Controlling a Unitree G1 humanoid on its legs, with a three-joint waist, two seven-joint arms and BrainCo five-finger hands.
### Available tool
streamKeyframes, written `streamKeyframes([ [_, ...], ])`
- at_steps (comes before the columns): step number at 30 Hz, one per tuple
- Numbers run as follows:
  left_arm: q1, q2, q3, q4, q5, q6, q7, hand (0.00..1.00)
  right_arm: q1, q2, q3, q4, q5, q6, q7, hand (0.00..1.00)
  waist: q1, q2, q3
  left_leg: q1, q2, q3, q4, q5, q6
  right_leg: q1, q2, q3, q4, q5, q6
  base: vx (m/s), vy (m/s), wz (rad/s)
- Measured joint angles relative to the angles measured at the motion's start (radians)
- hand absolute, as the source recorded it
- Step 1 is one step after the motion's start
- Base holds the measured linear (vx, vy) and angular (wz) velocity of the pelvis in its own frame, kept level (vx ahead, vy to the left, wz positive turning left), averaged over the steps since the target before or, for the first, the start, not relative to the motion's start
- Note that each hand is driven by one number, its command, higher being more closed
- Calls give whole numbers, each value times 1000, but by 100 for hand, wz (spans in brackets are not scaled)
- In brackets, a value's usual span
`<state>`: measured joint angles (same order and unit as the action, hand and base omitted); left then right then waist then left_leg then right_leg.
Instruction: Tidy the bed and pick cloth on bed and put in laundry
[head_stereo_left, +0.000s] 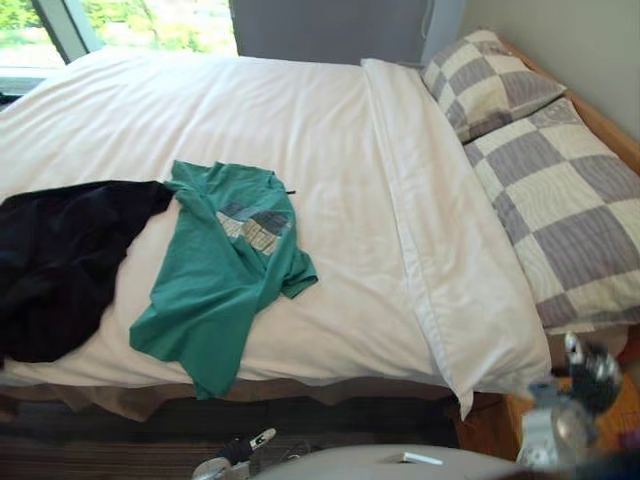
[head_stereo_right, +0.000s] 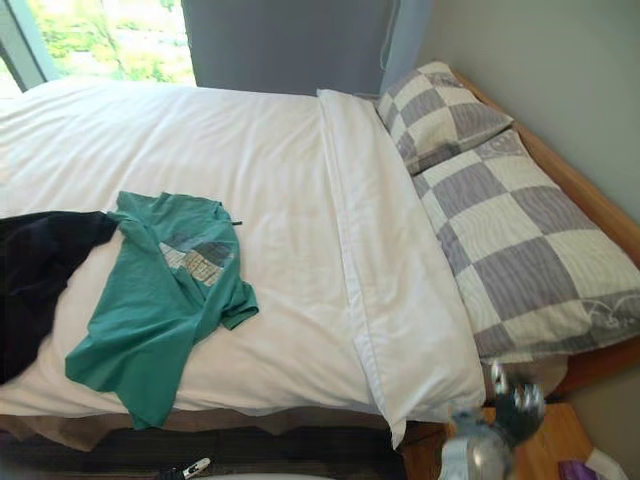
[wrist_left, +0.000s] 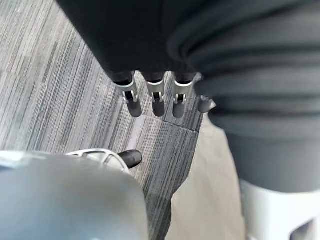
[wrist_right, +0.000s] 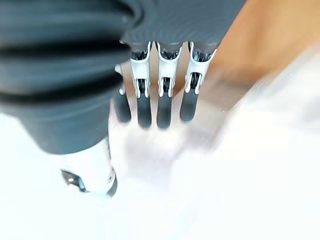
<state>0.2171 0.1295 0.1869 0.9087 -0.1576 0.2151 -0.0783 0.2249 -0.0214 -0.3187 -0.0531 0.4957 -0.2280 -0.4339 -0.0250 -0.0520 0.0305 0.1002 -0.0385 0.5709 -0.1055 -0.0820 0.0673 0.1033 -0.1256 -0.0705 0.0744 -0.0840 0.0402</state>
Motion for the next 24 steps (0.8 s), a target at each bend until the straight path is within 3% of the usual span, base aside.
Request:
streamKeyframes([
  [3, 1, 12, -39, -4, -30, 0, 19, 0, -72, 0, 13, -31, 135, 43, 86, 100, 5, 1, -1, -23, 23, -12, 5, 11, -11, -33, 23, 0, 15, 10, -12, 31, -137, 9],
  [5, -3, 27, -69, -1, -46, -1, 30, 0, -123, -6, 12, 4, 231, 46, 123, 100, 7, -12, 2, -55, 25, -35, 5, 33, -4, -44, 28, 1, 1, 18, -11, 41, -159, 20],
  [7, -35, 45, -116, 9, -62, 11, 55, 0, -239, -65, 11, 65, 377, 44, 139, 100, 6, -12, 43, -89, 35, -53, 5, 52, -6, -75, 39, 2, 6, 19, -12, -34, -150, 23],
  [10, -106, 75, -150, 8, -69, 36, 93, 0, -445, -157, 1, 123, 548, 0, 139, 100, 16, -26, 129, -165, 51, -85, 5, 90, -5, -142, 55, 5, 18, 19, -12, -54, -142, 32],
  [12, -161, 76, -165, 7, -73, 44, 118, 0, -575, -208, -21, 132, 604, -32, 125, 100, 19, -24, 189, -220, 58, -92, 5, 115, 0, -197, 62, 5, 36, 20, -13, -65, -90, 32],
  [15, -235, 53, -200, -30, -128, 44, 160, 0, -753, -289, -65, 137, 675, -73, 108, 100, 45, 14, 278, -309, 62, -92, 5, 145, 8, -296, 64, 6, 63, 19, -13, -91, -55, 13],
  [16, -257, 30, -229, -54, -155, 39, 174, 0, -796, -306, -83, 124, 713, -86, 107, 100, 51, 47, 303, -346, 61, -93, 6, 153, 12, -337, 61, 6, 81, 19, -13, -35, -2, 3],
  [19, -300, -10, -268, -80, -209, 21, 200, 0, -806, -305, -110, 102, 767, -107, 108, 100, 66, 91, 358, -393, 56, -83, 6, 161, 12, -405, 54, 5, 111, 17, -12, -4, 6, -6],
  [24, -395, -51, -274, -101, -266, -10, 247, 0, -802, -289, -110, 100, 850, -144, 126, 100, 64, 101, 441, -508, 57, -70, 8, 183, 11, -558, 49, 5, 184, -3, -16, -6, -11, -2],
])
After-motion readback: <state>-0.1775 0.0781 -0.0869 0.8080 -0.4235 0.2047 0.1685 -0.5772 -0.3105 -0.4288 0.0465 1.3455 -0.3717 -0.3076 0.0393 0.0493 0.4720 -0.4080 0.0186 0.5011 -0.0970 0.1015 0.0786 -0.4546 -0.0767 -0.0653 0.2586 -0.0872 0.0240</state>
